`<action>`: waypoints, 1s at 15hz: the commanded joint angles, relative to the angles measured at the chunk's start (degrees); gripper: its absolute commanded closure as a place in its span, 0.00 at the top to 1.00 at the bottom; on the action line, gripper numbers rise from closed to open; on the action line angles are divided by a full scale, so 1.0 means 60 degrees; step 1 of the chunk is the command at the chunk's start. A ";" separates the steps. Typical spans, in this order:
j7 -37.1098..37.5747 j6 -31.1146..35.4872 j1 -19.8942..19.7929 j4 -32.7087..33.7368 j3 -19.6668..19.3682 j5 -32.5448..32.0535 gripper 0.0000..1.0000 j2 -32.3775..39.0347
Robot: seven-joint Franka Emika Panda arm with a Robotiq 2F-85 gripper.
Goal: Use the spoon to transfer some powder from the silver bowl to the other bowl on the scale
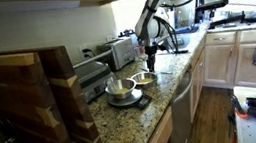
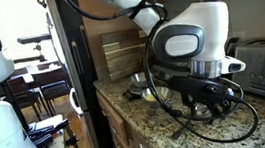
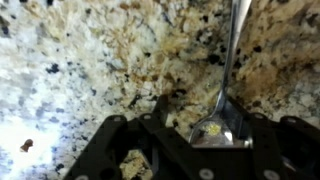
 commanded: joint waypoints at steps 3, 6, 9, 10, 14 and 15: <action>-0.0191 -0.0302 0.0125 -0.0128 0.0127 -0.0116 0.40 -0.0109; -0.0082 -0.0238 0.0221 -0.0270 0.0052 -0.0246 0.39 -0.0221; 0.0057 -0.0101 0.0341 -0.0424 -0.0022 -0.0408 0.43 -0.0355; 0.0111 -0.0052 0.0403 -0.0494 -0.0041 -0.0470 0.40 -0.0414; 0.0696 0.0262 0.0847 -0.0789 -0.0189 -0.0987 0.06 -0.0667; 0.0885 0.0273 0.0950 -0.0813 -0.0244 -0.1160 0.04 -0.0695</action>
